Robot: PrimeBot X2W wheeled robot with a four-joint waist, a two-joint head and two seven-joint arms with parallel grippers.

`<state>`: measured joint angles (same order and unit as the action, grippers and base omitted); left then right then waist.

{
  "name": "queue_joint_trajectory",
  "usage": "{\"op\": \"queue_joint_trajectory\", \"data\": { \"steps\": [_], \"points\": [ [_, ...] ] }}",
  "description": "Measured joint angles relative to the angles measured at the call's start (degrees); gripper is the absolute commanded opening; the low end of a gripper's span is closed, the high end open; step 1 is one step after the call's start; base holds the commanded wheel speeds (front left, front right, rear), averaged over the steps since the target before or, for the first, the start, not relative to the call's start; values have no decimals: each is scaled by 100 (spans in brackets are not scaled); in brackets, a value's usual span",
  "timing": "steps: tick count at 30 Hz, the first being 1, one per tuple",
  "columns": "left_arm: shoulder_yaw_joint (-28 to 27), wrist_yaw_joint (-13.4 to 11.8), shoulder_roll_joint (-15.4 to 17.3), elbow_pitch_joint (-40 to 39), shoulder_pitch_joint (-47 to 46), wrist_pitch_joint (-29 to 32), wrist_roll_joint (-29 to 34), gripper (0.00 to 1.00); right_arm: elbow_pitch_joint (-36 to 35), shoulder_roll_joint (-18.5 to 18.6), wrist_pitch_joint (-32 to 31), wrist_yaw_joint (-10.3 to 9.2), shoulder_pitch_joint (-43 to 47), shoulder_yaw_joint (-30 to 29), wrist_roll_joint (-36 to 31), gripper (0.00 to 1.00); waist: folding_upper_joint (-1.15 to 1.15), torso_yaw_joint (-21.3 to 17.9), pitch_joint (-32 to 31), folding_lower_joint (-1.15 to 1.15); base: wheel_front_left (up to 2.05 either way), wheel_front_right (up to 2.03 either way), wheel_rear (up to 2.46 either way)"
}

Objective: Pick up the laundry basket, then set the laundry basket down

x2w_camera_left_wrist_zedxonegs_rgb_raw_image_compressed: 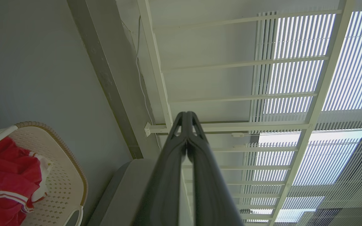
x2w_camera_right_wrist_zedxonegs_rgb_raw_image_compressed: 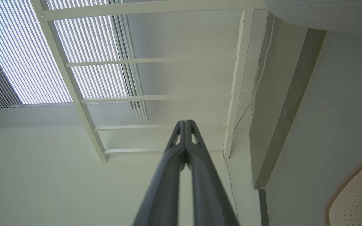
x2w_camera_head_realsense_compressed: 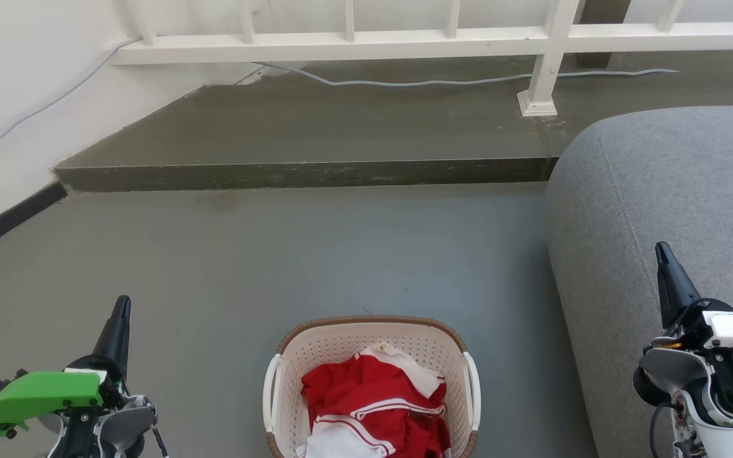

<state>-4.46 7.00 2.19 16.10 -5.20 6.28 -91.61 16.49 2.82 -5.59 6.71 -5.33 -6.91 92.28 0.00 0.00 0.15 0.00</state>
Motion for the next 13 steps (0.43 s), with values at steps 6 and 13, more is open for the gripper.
{"op": "queue_joint_trajectory", "data": {
  "steps": [6, 13],
  "points": [
    [-10, 0, -4, -2, 0, 1, 0, 0, -2, -1, -1, 1, 1, -3, 0, 0, 0, 0, 0, 0, 0, 0, 0],
    [-11, 0, -5, -4, 0, 1, 0, 0, -3, -2, -1, 1, 1, -5, 0, 0, 0, 0, 0, 0, 0, 0, 0]
  ]
}}
